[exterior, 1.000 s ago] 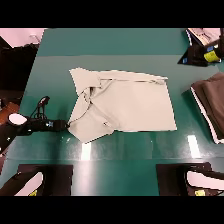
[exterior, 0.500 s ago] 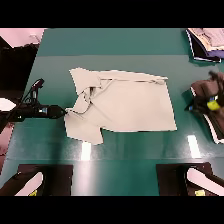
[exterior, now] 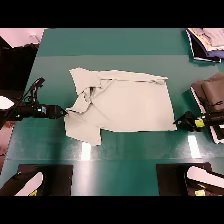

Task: Fold the shirts.

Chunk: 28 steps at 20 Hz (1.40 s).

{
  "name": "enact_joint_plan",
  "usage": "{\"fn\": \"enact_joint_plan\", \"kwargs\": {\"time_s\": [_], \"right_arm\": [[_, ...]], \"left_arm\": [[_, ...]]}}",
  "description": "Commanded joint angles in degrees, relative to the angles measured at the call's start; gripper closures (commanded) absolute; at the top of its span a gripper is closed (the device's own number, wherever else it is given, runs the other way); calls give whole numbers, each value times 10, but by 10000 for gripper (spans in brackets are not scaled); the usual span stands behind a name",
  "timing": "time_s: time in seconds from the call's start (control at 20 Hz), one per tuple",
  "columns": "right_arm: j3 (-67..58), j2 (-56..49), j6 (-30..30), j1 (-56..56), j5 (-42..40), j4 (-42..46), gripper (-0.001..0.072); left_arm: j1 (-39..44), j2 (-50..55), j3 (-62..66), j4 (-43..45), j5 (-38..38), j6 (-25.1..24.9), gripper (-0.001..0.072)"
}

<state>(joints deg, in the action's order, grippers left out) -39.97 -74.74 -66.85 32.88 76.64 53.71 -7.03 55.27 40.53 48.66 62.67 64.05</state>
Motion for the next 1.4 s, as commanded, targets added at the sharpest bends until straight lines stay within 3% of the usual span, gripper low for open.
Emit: {"fn": "enact_joint_plan", "kwargs": {"time_s": [0.0, 0.05, 0.15, 0.35, 0.55, 0.8, 1.0, 1.15, 1.35], "right_arm": [[8, -25, 9, -28, -19, 0, 348], [8, -26, 10, -40, -18, -1, 382], [7, -19, 21, -60, -12, -2, 698], [-42, 57, 22, -66, -4, -66, 698], [-210, 158, -7, -66, -18, -189, 699], [-469, 248, -51, -66, -120, -191, 699], [-612, 275, -69, -66, -130, -189, 700], [-683, 288, -120, -66, -112, -108, 699], [-785, 267, -184, -66, -6, 42, 700]], "left_arm": [[0, 0, 1, 0, 6, 7, 676], [0, 0, 1, 0, 9, 11, 676], [0, 0, 1, -4, 21, 33, 677], [-2, 0, 88, -31, 56, 67, 677], [-45, -1, 310, -137, 69, 82, 677], [-81, -1, 631, -153, 59, 95, 677], [-81, -1, 815, -124, 53, 114, 677], [-81, -29, 849, -122, 34, 125, 677], [-81, -90, 849, -63, 3, 125, 677]]}}
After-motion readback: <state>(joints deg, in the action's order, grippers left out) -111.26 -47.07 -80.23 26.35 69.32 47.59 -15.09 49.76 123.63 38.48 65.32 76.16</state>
